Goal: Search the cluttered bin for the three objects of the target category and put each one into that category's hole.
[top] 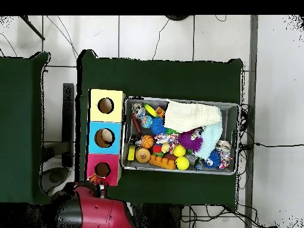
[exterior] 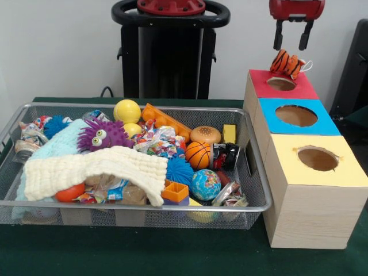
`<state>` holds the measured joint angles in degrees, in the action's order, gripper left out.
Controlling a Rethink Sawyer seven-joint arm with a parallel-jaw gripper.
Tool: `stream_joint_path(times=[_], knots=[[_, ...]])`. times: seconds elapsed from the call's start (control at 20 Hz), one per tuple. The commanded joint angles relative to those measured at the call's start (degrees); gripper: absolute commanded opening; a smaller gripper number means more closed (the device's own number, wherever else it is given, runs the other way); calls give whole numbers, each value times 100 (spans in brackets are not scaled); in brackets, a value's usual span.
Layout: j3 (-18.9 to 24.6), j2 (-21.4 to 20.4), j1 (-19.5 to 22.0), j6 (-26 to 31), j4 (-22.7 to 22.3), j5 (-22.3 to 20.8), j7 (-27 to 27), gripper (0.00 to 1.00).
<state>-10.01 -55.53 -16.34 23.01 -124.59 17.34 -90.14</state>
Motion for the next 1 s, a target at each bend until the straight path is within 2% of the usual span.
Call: stream_joint_path(times=[0.05,0.4,0.65,0.85,1.0], knots=[[28,16,121,193,373,251,-1508,100],[-36,63,100,215,334,215,-1513,100],[-155,-28,-74,56,-92,150,-1585,100],[-400,-157,-329,450,14,75,-1706,100],[-334,-260,-416,171,-363,227,-1764,100]])
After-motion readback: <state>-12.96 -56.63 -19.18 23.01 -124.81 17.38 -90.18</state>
